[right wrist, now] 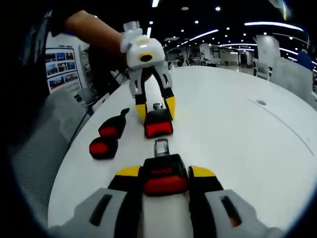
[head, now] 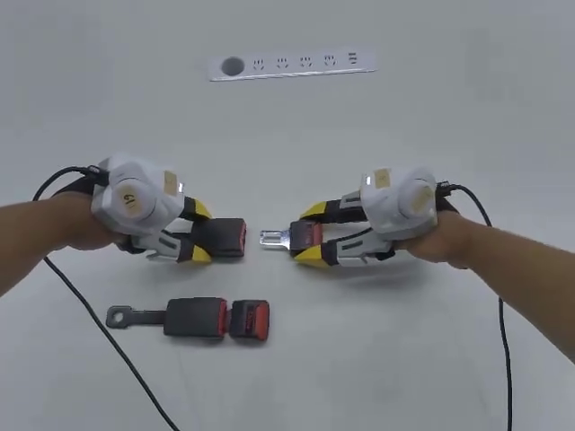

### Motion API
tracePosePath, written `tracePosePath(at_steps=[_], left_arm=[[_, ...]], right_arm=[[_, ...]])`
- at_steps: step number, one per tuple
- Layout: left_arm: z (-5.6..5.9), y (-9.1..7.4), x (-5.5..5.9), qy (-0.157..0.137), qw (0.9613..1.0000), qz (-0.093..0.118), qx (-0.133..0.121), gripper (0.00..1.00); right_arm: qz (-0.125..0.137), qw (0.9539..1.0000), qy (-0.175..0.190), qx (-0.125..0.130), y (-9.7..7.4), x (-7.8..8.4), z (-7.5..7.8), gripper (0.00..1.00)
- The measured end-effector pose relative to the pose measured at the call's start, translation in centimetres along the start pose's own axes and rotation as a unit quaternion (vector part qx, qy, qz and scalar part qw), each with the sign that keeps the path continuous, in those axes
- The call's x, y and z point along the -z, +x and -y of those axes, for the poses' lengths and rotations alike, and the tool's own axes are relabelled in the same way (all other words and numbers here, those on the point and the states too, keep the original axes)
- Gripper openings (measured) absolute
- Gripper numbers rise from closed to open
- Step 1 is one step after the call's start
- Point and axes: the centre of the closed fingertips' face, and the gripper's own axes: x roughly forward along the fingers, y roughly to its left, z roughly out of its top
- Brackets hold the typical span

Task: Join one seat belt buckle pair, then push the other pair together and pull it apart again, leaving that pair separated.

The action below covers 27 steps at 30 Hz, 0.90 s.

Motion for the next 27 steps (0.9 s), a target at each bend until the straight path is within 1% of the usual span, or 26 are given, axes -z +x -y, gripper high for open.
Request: tracePosePath(at_steps=[1,3,6,12,14,18,22,27], left_arm=[[0.0,0.0,0.0,0.000,1.0000,-0.001,0.000,0.34],[0.0,0.0,0.0,0.000,1.0000,-0.001,0.000,0.34],[0.0,0.0,0.0,0.000,1.0000,-0.002,0.000,0.34],[0.0,0.1,0.0,0.005,1.0000,-0.007,0.000,0.34],[0.0,0.1,0.1,0.006,0.9999,-0.010,0.000,0.34],[-0.1,0.2,0.0,0.010,0.9999,-0.009,0.001,0.34],[-0.1,0.2,-0.1,0.018,0.9997,-0.015,0.004,0.33],[0.0,0.3,-0.2,0.022,0.9995,-0.021,0.006,0.33]], right_arm=[[0.005,1.0000,-0.003,-0.003,0.2,-0.3,-0.1,0.36],[0.007,1.0000,-0.002,-0.003,0.8,-0.6,0.0,0.36],[0.005,1.0000,0.001,0.002,1.2,-1.0,0.2,0.36],[0.005,1.0000,-0.001,-0.002,2.2,-1.7,-0.1,0.36],[0.004,1.0000,-0.004,-0.002,2.8,-2.0,-0.3,0.36],[0.001,1.0000,-0.005,-0.004,2.6,-1.9,-0.3,0.36],[-0.008,0.9999,-0.012,0.001,2.9,-2.1,-0.5,0.36],[-0.009,0.9999,-0.011,0.004,3.7,-2.6,-0.5,0.35]])
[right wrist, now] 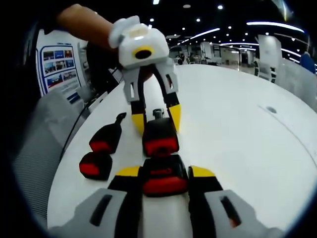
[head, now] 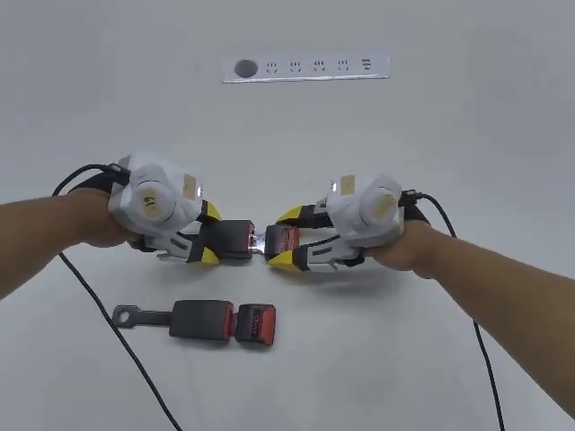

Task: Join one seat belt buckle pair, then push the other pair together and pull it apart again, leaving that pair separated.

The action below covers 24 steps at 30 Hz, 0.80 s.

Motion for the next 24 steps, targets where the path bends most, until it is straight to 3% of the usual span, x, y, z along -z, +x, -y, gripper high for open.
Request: tracePosePath(at_steps=[24], left_arm=[[0.10,-0.01,-0.06,0.012,0.9999,-0.002,0.003,0.33]], right_arm=[[-0.044,0.9987,-0.018,0.015,0.48,-0.05,0.02,0.35]])
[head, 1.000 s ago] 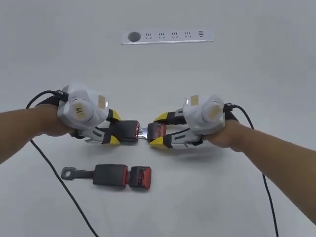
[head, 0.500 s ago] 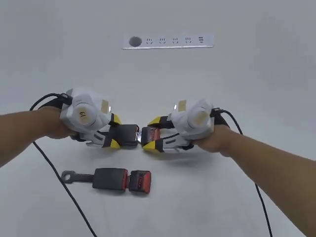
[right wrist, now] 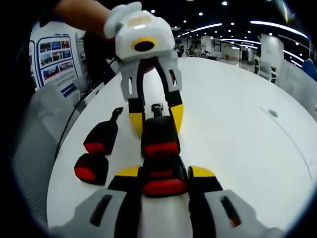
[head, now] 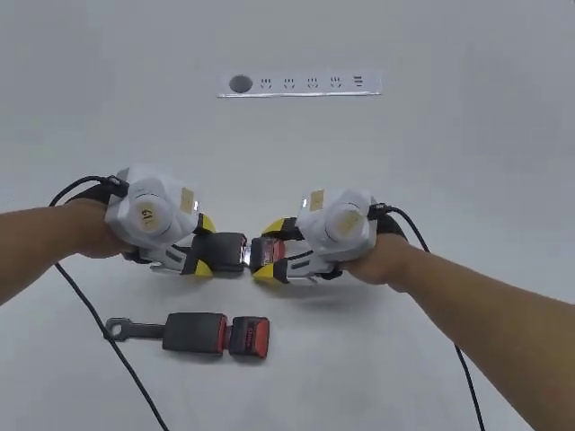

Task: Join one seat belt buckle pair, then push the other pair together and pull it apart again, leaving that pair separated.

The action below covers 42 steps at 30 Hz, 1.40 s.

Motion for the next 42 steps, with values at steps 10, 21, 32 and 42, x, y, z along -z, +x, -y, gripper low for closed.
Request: tracePosePath(at_steps=[10,21,32,42], left_arm=[[0.0,0.0,0.1,0.002,1.0000,-0.005,0.001,0.34],[0.0,0.0,0.1,-0.001,1.0000,-0.004,0.000,0.34],[0.1,-0.1,0.0,-0.001,1.0000,0.001,0.002,0.34],[0.1,-0.1,0.0,-0.001,1.0000,-0.004,0.004,0.34]], right_arm=[[-0.010,0.9999,-0.004,0.004,-0.1,0.1,0.1,0.36],[-0.015,0.9998,0.002,0.009,-0.2,0.3,0.1,0.36],[-0.016,0.9998,0.004,0.012,-1.5,1.4,0.3,0.36],[-0.017,0.9998,0.002,0.009,-3.7,2.9,0.5,0.37]])
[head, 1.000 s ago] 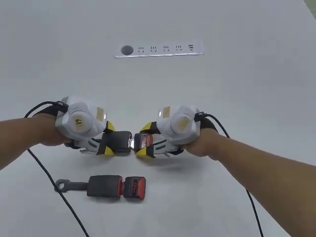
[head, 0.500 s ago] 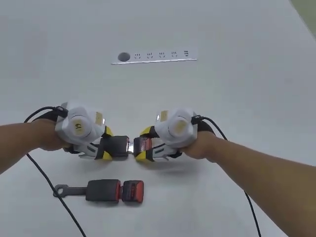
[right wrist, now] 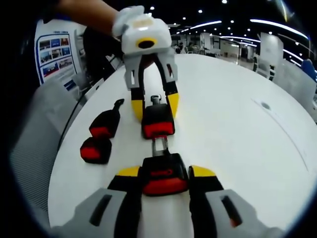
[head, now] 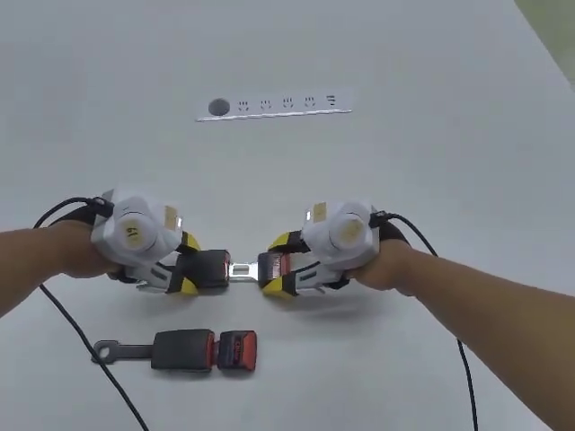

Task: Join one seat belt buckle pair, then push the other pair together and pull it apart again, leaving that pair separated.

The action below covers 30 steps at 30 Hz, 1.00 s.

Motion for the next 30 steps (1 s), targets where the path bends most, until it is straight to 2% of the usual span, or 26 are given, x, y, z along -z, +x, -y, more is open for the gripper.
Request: tracePosePath(at_steps=[30], left_arm=[[0.1,-0.1,-0.1,-0.005,0.9999,-0.012,0.001,0.34]], right_arm=[[-0.017,0.9989,0.030,0.030,-6.4,5.4,0.5,0.37]])
